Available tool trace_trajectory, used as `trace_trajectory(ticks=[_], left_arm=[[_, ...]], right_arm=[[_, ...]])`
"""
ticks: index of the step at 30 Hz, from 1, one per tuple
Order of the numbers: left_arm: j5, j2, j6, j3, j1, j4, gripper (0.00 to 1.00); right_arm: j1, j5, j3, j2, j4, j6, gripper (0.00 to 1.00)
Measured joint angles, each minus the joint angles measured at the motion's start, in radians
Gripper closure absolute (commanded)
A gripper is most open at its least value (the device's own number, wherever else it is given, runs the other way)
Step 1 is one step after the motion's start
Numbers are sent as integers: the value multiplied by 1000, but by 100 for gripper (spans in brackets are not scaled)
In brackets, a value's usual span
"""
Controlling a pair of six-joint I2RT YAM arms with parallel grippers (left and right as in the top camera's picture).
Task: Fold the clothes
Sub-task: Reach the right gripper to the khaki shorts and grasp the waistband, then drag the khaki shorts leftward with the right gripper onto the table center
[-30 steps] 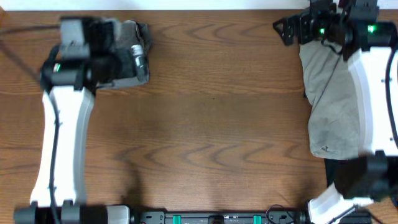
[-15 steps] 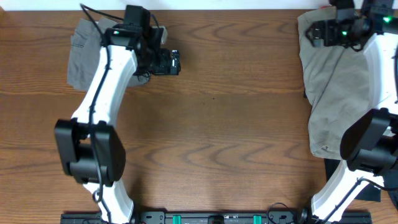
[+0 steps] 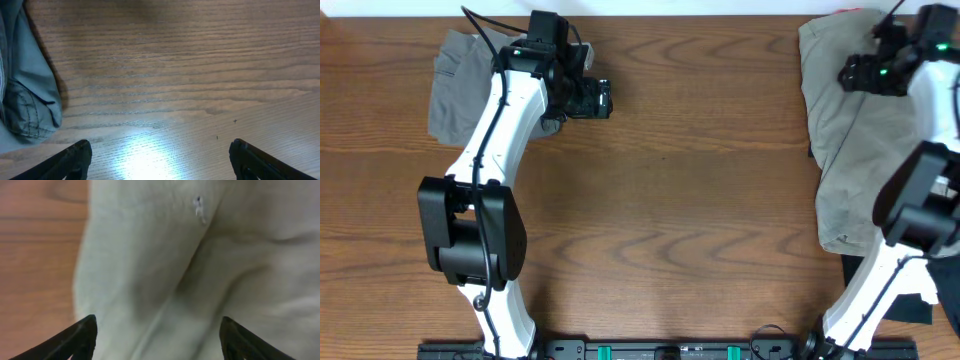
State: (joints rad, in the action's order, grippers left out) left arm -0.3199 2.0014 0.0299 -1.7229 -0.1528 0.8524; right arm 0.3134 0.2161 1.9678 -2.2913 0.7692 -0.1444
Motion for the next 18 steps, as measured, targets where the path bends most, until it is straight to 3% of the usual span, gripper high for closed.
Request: trace_trajectory(ticks=[7,11,14,17,18], left_arm=[[0,0,2,0,0,-2,12],[0,0,4,0,0,-1,12],[0,0,6,0,0,-2,15],[0,0,15,0,0,-2,21],[-1,0,19,0,0,-2,25]], right_arm=[[-41,-81,0,-106,-124,100,39],[-51,-106,0,-108,-162,148,51],[-56,-117,0,-108,-177,166,67],[-59,-121,1,-108,-179,177,99],[-59,-122,2,-108,-174,183,99]])
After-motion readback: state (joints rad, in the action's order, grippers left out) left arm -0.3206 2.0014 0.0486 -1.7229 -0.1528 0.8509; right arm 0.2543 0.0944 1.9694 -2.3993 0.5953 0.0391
